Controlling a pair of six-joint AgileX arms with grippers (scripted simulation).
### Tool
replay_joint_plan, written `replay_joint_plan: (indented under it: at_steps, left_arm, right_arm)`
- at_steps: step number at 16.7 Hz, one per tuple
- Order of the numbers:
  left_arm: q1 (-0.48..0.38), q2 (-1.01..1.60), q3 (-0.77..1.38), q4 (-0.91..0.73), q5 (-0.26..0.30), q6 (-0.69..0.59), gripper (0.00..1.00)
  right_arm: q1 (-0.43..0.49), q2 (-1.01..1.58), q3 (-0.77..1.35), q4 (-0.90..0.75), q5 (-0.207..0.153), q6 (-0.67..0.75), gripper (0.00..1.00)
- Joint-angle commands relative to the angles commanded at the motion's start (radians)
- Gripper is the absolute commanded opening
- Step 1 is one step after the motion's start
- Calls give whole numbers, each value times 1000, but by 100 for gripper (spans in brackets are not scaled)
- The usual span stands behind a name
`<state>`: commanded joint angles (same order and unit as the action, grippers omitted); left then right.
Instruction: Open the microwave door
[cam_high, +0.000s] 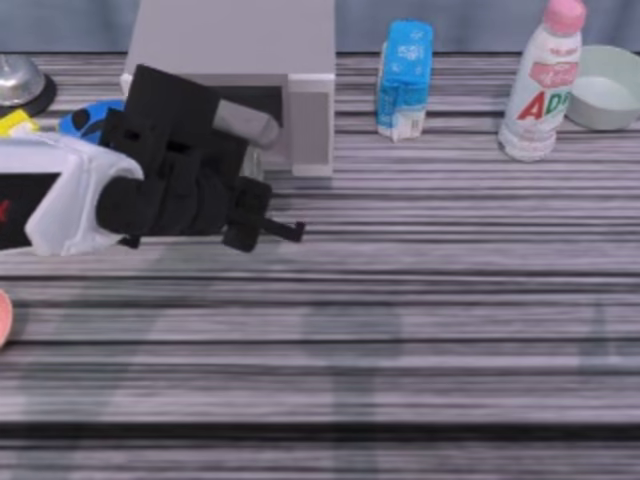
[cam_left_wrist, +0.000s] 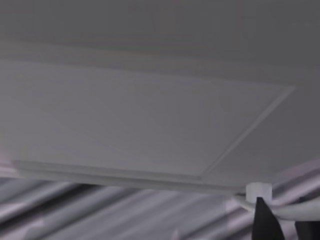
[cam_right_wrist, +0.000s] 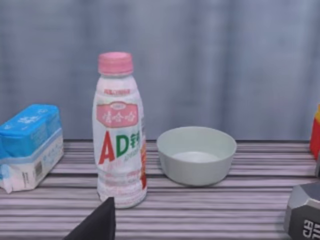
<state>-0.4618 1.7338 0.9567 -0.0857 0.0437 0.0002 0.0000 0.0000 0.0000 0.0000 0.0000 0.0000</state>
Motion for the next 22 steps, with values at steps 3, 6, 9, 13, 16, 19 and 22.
replay_joint_plan:
  at_steps: [3,6,9,13,16,19,22]
  left_arm:
    - [16,-16,-12,4,21,33,0]
    - [22,-19,-19,3,28,44,0]
    - [22,-19,-19,3,28,44,0]
    - [22,-19,-19,3,28,44,0]
    - [22,-19,-19,3,28,44,0]
    - [22,-19,-19,3,28,44,0]
    - [22,-19,-19,3,28,44,0]
  right_arm:
    - [0,0,0,0,0,0,100]
    - [0,0,0,0,0,0,100]
    - [0,0,0,0,0,0,100]
    - [0,0,0,0,0,0,100]
    - [0,0,0,0,0,0,100]
    - [0,0,0,0,0,0,100]
    - [0,0,0,0,0,0,100]
